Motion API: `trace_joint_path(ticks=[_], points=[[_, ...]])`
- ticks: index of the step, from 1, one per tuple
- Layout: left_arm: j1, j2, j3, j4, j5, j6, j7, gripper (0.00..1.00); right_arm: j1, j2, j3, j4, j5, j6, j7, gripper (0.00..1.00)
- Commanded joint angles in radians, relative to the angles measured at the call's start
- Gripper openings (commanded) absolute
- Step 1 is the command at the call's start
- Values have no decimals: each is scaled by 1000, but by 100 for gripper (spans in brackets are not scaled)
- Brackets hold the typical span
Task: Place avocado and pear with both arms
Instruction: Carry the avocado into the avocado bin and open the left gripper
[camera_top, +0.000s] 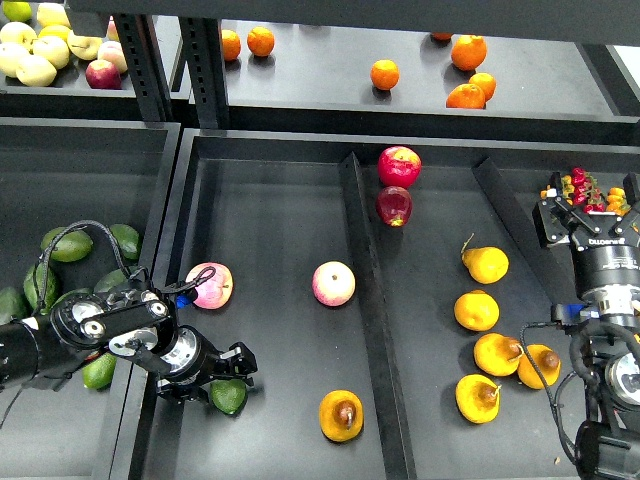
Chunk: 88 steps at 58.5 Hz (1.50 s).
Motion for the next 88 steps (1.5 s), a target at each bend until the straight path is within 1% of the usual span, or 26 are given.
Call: trace_joint_path(ticks=[1, 5, 6, 9, 16, 24, 32, 38, 54, 58, 59, 66, 73, 78, 88], points=[[12, -5, -19, -1, 44, 0, 0, 50, 0, 0, 0, -1, -1, 0, 0, 100], [18, -9, -28, -1, 50, 0, 0, 48, 0, 0, 1, 0, 1, 1, 0, 100], [23, -9, -36, -1, 52, 0, 0, 45, 0, 0, 1, -1, 1, 1, 0, 100], [23, -10, -39, -1, 58, 0, 0, 44, 0, 0, 1, -1, 1, 1, 0, 100], [25, -10, -60, -8, 87, 0, 0, 44, 0, 0, 3, -1, 1, 3, 0, 100], [15, -7, -71, -18, 90, 0, 0, 43, -3, 0, 8, -4, -1, 31, 0, 100], [-6, 21, -90, -61, 79, 0, 0, 43, -9, 0, 8, -4, 1, 32, 0, 99], [-52, 76, -90, -93, 58, 0, 0, 43, -11, 0, 8, -7, 1, 32, 0, 100], [-163, 228, -85, -130, -28, 0, 0, 43, -9, 0, 5, -9, 1, 32, -2, 99], [-183, 284, -85, -134, -45, 0, 0, 43, -9, 0, 3, -9, 1, 32, -2, 100], [-195, 338, -85, -136, -53, 0, 0, 43, -9, 0, 3, -9, 1, 32, -2, 100], [-198, 433, -88, -133, -54, 0, 0, 44, -9, 0, 1, -9, 3, 32, -2, 100], [-175, 527, -87, -131, -54, 0, 0, 44, -9, 0, -3, -9, 3, 32, -2, 99], [-141, 554, -94, -125, -59, 0, 0, 45, -9, 0, -5, -9, 1, 32, -2, 100], [-110, 577, -102, -97, -74, 0, 0, 46, -9, 0, -6, -7, 3, 32, -2, 100]])
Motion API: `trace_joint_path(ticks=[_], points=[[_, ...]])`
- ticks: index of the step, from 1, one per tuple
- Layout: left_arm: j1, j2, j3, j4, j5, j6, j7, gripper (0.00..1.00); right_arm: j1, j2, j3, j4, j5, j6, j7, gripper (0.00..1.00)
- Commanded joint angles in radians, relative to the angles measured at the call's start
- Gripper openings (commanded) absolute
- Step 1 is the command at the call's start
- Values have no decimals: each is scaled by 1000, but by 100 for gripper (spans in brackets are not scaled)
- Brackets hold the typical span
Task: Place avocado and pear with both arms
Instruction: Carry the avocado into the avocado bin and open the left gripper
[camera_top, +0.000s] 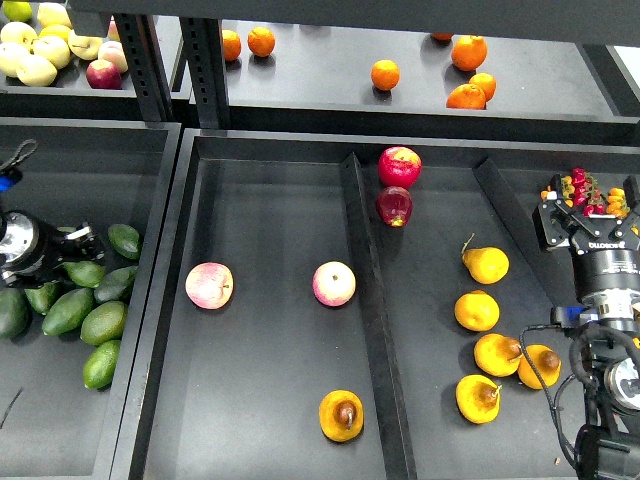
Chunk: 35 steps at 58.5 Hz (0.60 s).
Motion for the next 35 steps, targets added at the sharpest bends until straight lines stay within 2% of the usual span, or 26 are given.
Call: trace_joint_path(ticks=[1, 16, 35], points=[[22, 18, -5, 23, -8, 0, 0, 46, 0, 0, 0, 2, 1, 0, 0, 100], [98, 6, -54, 65, -9, 0, 0, 49, -3, 0, 1, 6, 1, 1, 0, 100], [128, -14, -62, 103, -9, 0, 0, 64, -5, 0, -5, 5, 1, 1, -11, 100]])
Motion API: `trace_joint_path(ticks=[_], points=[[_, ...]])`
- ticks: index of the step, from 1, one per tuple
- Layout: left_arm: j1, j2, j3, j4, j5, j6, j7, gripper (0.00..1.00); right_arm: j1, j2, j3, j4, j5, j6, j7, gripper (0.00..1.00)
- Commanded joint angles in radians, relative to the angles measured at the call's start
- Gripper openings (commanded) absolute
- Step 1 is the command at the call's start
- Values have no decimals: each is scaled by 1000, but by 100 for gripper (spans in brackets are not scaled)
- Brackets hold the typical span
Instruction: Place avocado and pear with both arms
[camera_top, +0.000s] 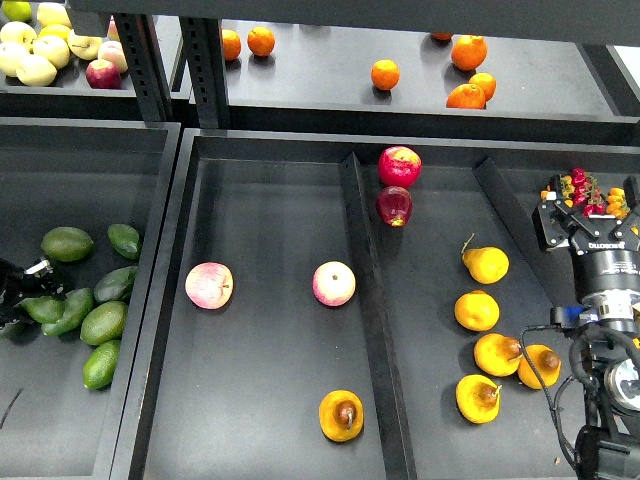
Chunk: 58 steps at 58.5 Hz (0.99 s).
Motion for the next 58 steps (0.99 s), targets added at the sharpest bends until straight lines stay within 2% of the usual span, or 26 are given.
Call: trace_joint_path(ticks=[1, 8, 20, 26, 44, 49, 54, 58], points=[[11, -17, -1, 20, 0, 0, 0, 64, 0, 0, -3, -2, 0, 0, -6, 100], [20, -23, -1, 32, 0, 0, 0, 68, 0, 0, -3, -2, 0, 0, -6, 100], [25, -40, -2, 49, 2, 0, 0, 83, -6, 0, -3, -2, 0, 2, -9, 100], [25, -52, -8, 63, 2, 0, 0, 99, -8, 0, -3, -7, -3, -3, -13, 100], [26, -63, -59, 107, -27, 0, 0, 100, 12, -8, -31, -31, -2, 9, -6, 100], [28, -72, -59, 123, -70, 0, 0, 100, 12, -2, -33, -42, 0, 97, -6, 100], [31, -89, -59, 129, -156, 0, 0, 100, 17, -2, -39, -83, -2, 236, -7, 100], [31, -91, -59, 133, -202, 0, 0, 100, 23, -5, -56, -99, -3, 239, -10, 100]])
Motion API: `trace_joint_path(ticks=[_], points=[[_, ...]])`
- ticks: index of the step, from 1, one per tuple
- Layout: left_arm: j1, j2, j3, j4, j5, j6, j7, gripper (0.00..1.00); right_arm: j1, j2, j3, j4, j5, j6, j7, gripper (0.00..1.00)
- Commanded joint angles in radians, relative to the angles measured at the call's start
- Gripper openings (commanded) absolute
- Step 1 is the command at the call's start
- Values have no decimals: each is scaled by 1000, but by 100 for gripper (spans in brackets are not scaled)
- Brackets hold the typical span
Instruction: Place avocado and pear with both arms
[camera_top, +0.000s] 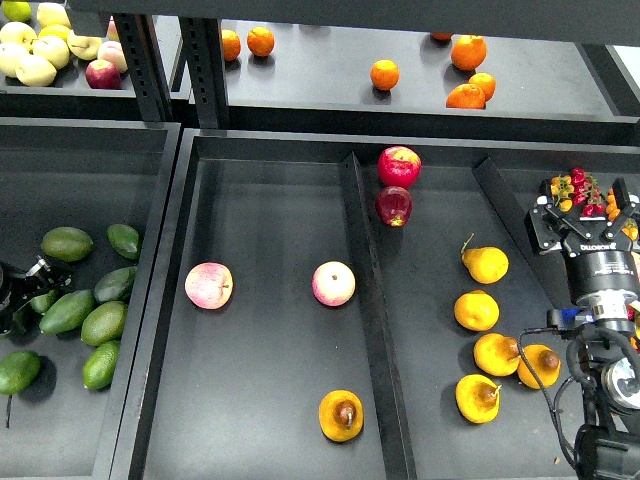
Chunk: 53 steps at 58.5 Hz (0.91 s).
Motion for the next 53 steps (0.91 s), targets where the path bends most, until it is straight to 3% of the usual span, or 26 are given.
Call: trace_joint_path(ticks=[1, 18, 26, 45, 53], points=[[2, -9, -2, 12, -100, 0, 0, 100, 13, -7, -29, -36, -2, 68, -4, 100], [20, -26, -25, 90, -241, 0, 0, 100, 30, -42, -92, -41, -4, 68, -27, 99], [26, -112, -31, 181, -269, 0, 0, 100, 31, -99, -150, -41, -2, 68, -38, 100], [19, -121, -14, 207, -249, 0, 0, 100, 93, -328, -377, -42, -12, 68, -64, 99], [19, -132, -14, 208, -247, 0, 0, 99, 165, -417, -497, -42, -16, 68, -125, 99]])
